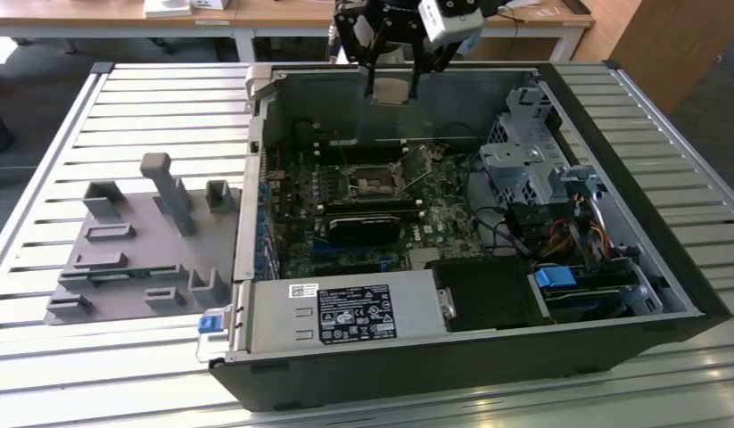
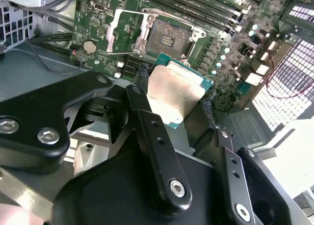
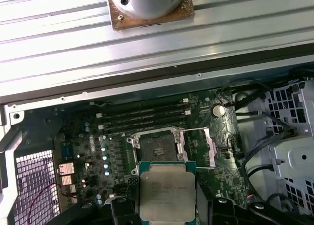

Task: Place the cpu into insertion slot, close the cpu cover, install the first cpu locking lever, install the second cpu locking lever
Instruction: 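Place the cpu into insertion slot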

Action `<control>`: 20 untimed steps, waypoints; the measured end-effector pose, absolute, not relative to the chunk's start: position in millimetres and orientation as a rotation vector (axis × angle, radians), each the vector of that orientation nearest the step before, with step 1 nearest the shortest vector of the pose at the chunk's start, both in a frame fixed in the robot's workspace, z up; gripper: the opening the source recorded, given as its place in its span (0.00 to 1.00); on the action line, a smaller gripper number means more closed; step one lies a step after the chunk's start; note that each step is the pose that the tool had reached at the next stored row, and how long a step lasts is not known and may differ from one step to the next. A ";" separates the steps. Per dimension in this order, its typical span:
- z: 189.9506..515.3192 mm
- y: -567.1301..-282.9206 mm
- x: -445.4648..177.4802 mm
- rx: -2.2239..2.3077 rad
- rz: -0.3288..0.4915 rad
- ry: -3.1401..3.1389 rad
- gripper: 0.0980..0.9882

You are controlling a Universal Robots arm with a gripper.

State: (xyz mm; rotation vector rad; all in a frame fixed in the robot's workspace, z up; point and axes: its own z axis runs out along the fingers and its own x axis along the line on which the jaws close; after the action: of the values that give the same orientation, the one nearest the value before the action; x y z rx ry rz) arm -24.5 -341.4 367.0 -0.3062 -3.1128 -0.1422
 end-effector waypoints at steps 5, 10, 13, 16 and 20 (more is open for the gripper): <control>366.7 -341.4 -24.6 -0.350 -0.142 -3.109 0.50; 366.5 -341.4 -24.5 -0.399 -0.143 -3.105 0.50; 366.3 -341.4 -24.6 -0.436 -0.143 -3.101 0.50; 366.0 -341.4 -24.6 -0.483 -0.143 -3.096 0.50; 365.7 -341.4 -24.5 -0.543 -0.143 -3.087 0.50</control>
State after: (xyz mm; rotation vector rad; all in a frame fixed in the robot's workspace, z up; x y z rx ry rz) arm -24.5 -341.4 365.7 -0.5428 -3.0874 -0.1428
